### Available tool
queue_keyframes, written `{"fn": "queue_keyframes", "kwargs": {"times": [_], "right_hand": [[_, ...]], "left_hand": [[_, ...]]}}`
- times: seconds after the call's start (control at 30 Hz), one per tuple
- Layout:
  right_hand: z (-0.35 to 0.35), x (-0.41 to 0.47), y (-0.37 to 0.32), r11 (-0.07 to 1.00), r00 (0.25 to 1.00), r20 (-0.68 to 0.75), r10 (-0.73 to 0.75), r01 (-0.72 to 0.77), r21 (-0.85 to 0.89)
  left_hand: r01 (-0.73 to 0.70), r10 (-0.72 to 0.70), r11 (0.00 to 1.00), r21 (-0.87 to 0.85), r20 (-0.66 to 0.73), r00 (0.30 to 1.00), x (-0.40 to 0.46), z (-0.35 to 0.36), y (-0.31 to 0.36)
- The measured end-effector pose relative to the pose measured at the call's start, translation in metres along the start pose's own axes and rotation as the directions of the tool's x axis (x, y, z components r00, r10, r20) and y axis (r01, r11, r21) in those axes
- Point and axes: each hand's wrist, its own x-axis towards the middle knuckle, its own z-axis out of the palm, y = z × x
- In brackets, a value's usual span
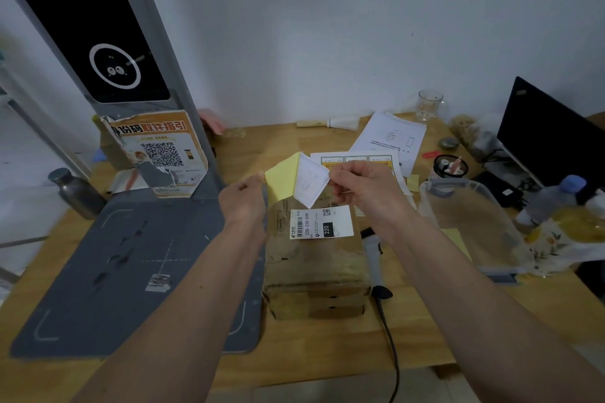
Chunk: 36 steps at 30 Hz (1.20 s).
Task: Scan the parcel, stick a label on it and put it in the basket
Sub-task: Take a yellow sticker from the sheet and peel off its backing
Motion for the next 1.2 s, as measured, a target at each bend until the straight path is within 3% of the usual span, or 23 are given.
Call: {"fn": "queue_keyframes", "kwargs": {"times": [0.43,0.9,1.2], "right_hand": [[0.005,0.004,0.005,1.0,1.0,-0.003,0.006,-0.005,0.028],[0.03,0.012,0.018,0.991,0.994,-0.096,0.05,-0.037,0.13],[0.015,0.024,0.013,0.989,0.996,-0.081,0.047,-0.035,0.147]], "left_hand": [[-0.012,0.014,0.999,0.039,-0.049,0.999,0.02,-0.013,-0.003],[0.032,-0.03,0.995,0.091,-0.031,0.999,0.061,-0.034,-0.009],[0.069,-0.056,0.994,0.089,-0.139,0.989,0.07,-0.024,-0.019]]}}
